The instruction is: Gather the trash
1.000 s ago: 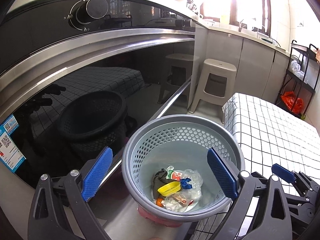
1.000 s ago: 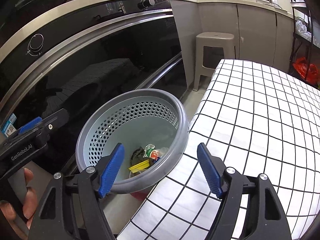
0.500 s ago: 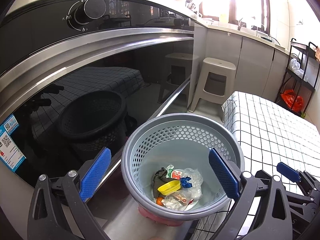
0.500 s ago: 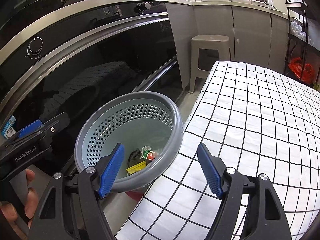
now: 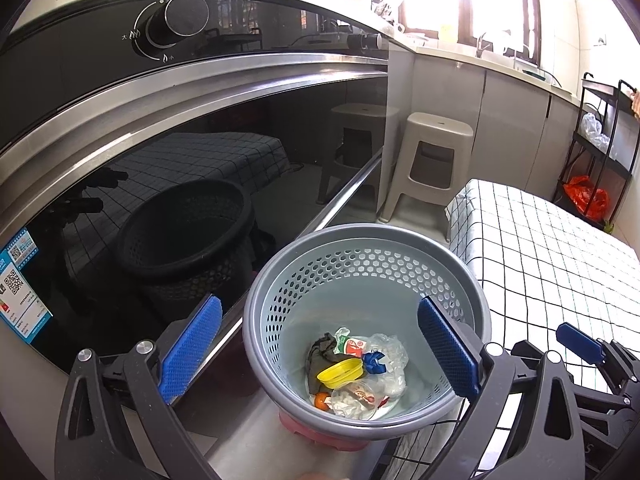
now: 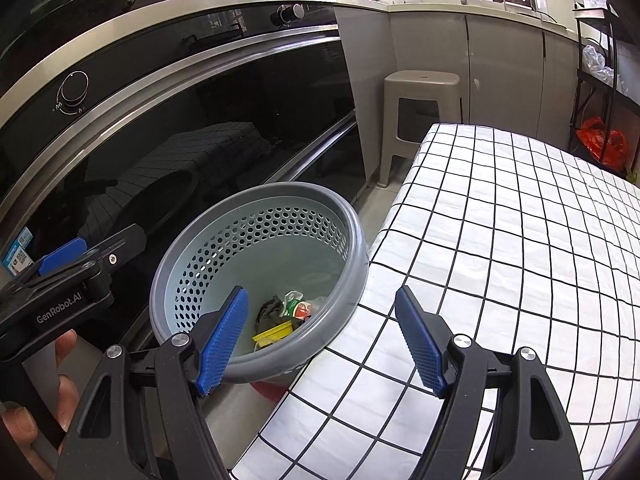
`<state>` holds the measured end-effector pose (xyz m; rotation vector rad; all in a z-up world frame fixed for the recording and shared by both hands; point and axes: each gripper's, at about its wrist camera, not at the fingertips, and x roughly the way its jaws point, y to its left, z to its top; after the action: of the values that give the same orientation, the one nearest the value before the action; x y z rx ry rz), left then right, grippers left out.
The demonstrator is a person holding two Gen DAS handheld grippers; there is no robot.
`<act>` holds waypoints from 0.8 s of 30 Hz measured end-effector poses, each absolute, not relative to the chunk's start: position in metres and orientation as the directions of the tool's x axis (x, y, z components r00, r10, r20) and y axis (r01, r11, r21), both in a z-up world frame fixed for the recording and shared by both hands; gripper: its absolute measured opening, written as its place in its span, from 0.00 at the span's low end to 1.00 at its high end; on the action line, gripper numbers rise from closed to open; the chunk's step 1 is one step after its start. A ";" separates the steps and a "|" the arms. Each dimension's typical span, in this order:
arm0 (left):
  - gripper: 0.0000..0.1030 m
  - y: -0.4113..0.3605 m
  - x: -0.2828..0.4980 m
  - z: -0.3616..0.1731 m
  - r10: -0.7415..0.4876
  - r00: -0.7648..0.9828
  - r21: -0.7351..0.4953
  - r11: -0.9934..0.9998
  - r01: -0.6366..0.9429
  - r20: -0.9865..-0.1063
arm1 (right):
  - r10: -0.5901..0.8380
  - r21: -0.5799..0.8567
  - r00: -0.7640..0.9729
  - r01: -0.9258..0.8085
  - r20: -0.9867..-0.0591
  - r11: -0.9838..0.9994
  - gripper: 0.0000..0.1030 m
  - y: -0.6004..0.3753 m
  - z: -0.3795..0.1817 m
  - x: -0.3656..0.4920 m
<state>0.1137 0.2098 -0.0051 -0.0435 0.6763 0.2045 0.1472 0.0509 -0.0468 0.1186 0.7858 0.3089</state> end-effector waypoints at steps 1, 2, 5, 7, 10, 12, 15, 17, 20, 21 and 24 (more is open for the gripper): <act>0.94 0.210 0.114 -0.006 0.175 0.760 0.027 0.979 -0.203 -0.626 | 0.316 0.219 0.666 -0.228 -0.676 0.949 0.70 0.051 -0.046 0.147; 0.94 0.210 0.114 -0.006 0.175 0.759 0.027 0.979 -0.204 -0.627 | 0.316 0.219 0.666 -0.228 -0.675 0.949 0.70 0.051 -0.046 0.147; 0.94 0.211 0.115 -0.006 0.179 0.755 0.028 0.978 -0.209 -0.631 | 0.316 0.218 0.668 -0.229 -0.674 0.949 0.70 0.052 -0.046 0.146; 0.94 0.212 0.116 -0.007 0.179 0.751 0.028 0.977 -0.210 -0.635 | 0.316 0.218 0.668 -0.229 -0.674 0.949 0.70 0.051 -0.046 0.146; 0.94 0.211 0.116 -0.007 0.186 0.749 0.033 0.976 -0.214 -0.636 | 0.316 0.217 0.668 -0.229 -0.674 0.949 0.70 0.052 -0.046 0.146; 0.94 0.211 0.116 -0.007 0.188 0.749 0.034 0.976 -0.216 -0.635 | 0.316 0.218 0.668 -0.229 -0.673 0.949 0.70 0.052 -0.046 0.146; 0.94 0.212 0.116 -0.008 0.184 0.749 0.028 0.976 -0.216 -0.637 | 0.315 0.217 0.669 -0.229 -0.673 0.949 0.70 0.052 -0.046 0.146; 0.94 0.212 0.116 -0.008 0.192 0.746 0.033 0.974 -0.224 -0.638 | 0.316 0.217 0.668 -0.230 -0.674 0.949 0.70 0.052 -0.046 0.146; 0.94 0.213 0.117 -0.008 0.196 0.744 0.034 0.973 -0.227 -0.639 | 0.318 0.216 0.667 -0.233 -0.674 0.948 0.70 0.052 -0.045 0.146; 0.94 0.212 0.117 -0.008 0.195 0.744 0.033 0.973 -0.227 -0.640 | 0.317 0.215 0.666 -0.234 -0.675 0.948 0.70 0.053 -0.045 0.146; 0.94 0.213 0.117 -0.008 0.195 0.744 0.032 0.973 -0.228 -0.639 | 0.317 0.213 0.667 -0.236 -0.674 0.948 0.70 0.054 -0.044 0.147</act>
<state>0.1174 0.2127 -0.0080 -0.0495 0.6943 0.2317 0.1465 0.0542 -0.0438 0.1107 0.7807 0.3128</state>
